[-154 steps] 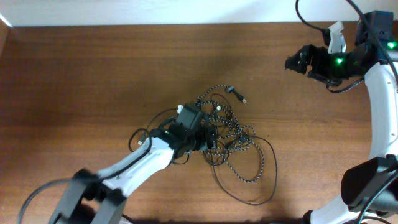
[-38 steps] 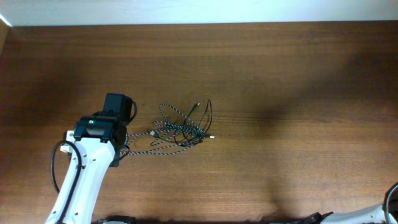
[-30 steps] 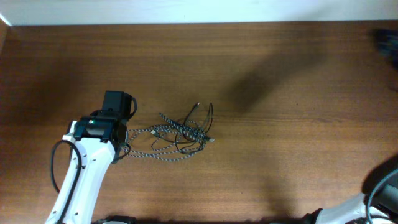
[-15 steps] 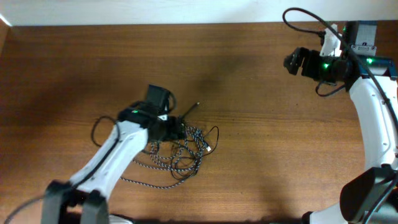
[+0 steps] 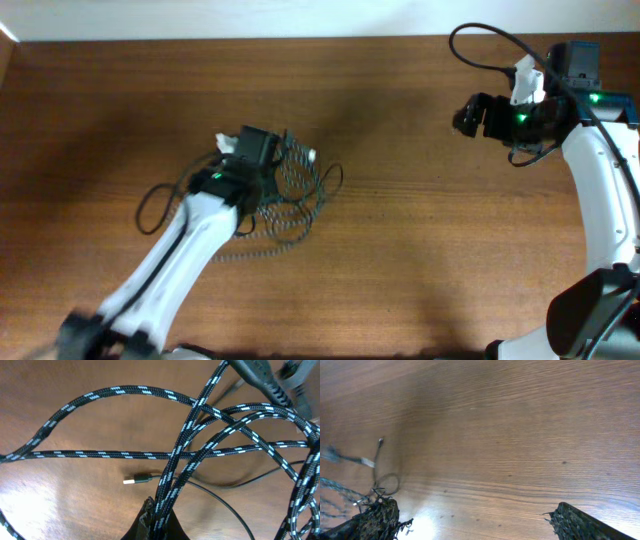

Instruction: Untangle cables

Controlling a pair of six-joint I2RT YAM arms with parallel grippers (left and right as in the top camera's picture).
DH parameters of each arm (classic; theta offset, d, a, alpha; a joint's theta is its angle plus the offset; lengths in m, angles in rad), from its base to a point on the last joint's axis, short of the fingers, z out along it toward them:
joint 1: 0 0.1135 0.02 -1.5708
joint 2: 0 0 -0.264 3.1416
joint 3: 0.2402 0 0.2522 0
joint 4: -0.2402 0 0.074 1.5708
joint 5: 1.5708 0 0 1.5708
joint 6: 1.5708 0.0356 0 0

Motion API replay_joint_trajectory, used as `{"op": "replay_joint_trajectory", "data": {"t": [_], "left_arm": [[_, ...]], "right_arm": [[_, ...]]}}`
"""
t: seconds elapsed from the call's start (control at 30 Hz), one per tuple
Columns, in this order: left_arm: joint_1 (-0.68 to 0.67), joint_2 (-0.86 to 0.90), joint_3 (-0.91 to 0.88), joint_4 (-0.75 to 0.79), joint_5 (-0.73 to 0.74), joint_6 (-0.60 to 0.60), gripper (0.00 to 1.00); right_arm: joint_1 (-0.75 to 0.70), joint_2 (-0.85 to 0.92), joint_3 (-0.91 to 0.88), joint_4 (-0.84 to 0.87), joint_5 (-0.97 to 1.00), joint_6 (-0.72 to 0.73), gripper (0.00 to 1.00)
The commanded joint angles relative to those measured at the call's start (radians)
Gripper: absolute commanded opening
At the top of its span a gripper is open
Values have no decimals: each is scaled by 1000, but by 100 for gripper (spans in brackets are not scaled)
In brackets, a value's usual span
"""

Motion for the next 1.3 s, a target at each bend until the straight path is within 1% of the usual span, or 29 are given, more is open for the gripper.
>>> {"op": "replay_joint_trajectory", "data": {"t": [0.0,0.03,0.07,0.1,0.17,0.2,0.27,0.3,0.33,0.37,0.43,0.47,0.5,0.53,0.57,0.6,0.63,0.67,0.7,0.77,0.8,0.9,0.93,1.0,1.13,1.2,1.23,1.27], "left_arm": [[3,-245,24,-6,-27,123,0],[3,-301,24,-9,-28,144,0],[3,-348,24,-11,-27,179,0],[3,-367,23,-22,-18,228,0],[3,-365,21,-40,79,339,0],[3,-360,21,-39,89,343,0],[3,-360,21,-31,88,343,0],[3,-358,21,-23,88,343,0],[3,-350,21,-16,88,342,0],[3,-340,21,-16,86,331,0],[3,-312,21,6,81,257,0],[3,-301,21,8,41,151,0],[3,-296,21,9,29,-38,0],[3,-297,21,13,64,-119,0],[3,-297,21,22,139,-143,0],[3,-297,21,39,225,-145,0],[3,-297,22,59,343,-154,0],[3,-297,23,58,372,-154,0],[3,-297,23,57,385,-154,0],[3,-297,23,54,385,-154,0],[3,-297,23,51,387,-154,0],[3,-298,23,47,392,-153,0],[3,-298,23,47,391,-153,0],[3,-298,23,47,383,-145,0],[3,-298,23,46,383,-145,0],[3,-298,23,24,352,-142,0],[3,-298,23,21,335,-142,0],[3,-298,23,21,333,-142,0]], "right_arm": [[29,-10,-6,-20,-291,-155,99],[60,-10,-10,-25,-335,-194,99],[106,-10,-11,-26,-346,-196,99],[159,-10,-11,-32,-378,-266,99],[264,-10,-11,-119,-552,-627,99],[298,-10,-11,-131,-555,-690,99],[356,-10,-11,-141,-556,-692,100],[380,-10,-11,-176,-580,-692,97],[396,-10,-11,-216,-616,-692,92],[408,-10,-11,-240,-619,-693,91],[420,-23,-11,-273,-620,-693,90],[421,-48,-11,-293,-624,-716,90],[430,-85,-11,-314,-645,-858,86],[459,-106,-11,-304,-649,-993,79],[507,-104,-11,-268,-633,-1076,70],[549,-95,-11,-232,-621,-1074,69],[627,-89,-11,-170,-508,-1073,70],[665,-89,-11,-142,-435,-1068,70],[697,-89,-11,-92,-354,-1014,68],[740,-89,-11,26,-179,-888,56],[740,-89,-11,45,-156,-858,56],[740,-89,-11,52,-130,-840,56],[740,-89,-11,52,-113,-839,59],[740,-88,-11,56,-6,-793,60],[742,-88,-11,56,-19,-765,60],[741,-128,-11,55,-88,-765,60],[739,-156,-11,59,-61,-766,60],[739,-156,-11,58,13,-765,61]]}}
